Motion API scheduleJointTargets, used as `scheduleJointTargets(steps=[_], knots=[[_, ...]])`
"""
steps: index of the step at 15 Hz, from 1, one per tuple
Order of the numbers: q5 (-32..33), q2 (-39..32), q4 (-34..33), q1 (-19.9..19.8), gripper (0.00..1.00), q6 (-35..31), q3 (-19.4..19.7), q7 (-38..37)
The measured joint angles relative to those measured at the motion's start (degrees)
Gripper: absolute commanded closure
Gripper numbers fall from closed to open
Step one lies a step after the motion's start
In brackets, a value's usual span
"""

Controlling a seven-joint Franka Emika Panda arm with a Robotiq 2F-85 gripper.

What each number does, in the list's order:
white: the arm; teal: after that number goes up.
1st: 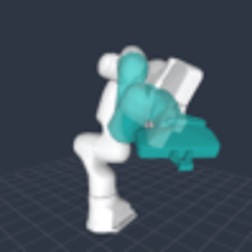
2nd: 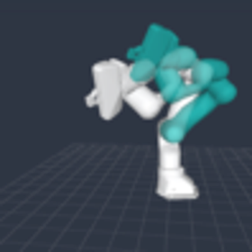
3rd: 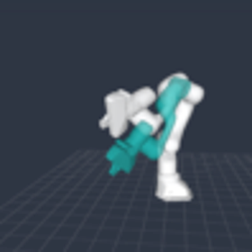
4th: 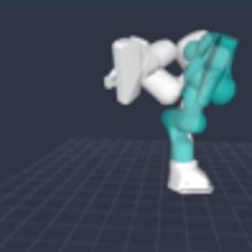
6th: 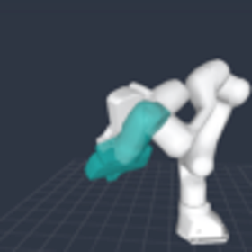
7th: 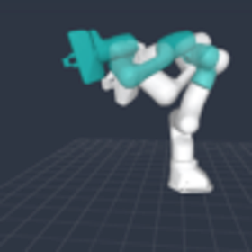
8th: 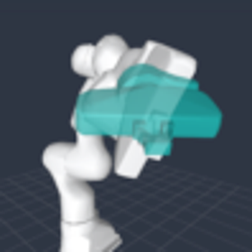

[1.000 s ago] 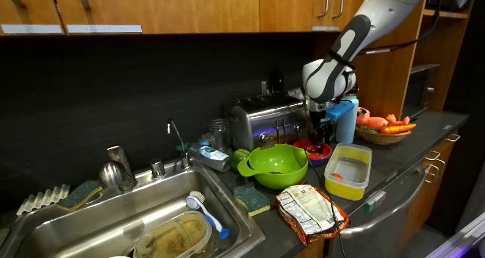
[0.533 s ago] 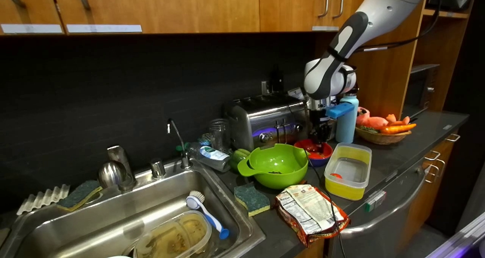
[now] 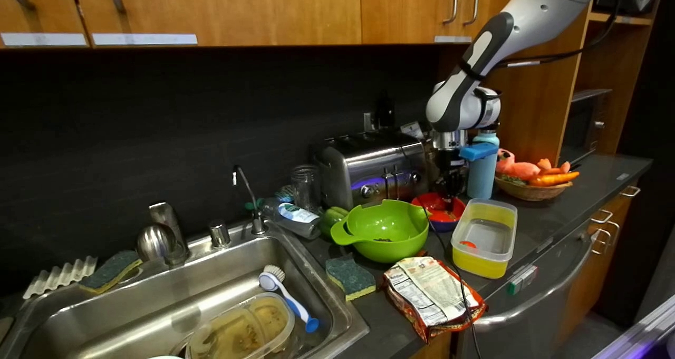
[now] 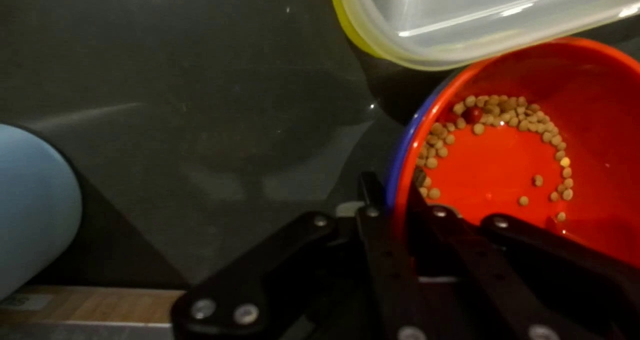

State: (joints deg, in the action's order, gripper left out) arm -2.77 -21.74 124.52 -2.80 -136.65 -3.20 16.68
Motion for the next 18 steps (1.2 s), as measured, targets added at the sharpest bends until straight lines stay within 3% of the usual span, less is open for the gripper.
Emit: scheduleJointTargets(steps=[18], knots=[[-2.0, 7.4, 4.2, -1.1, 0.98, 0.7, 0.0, 1.4]])
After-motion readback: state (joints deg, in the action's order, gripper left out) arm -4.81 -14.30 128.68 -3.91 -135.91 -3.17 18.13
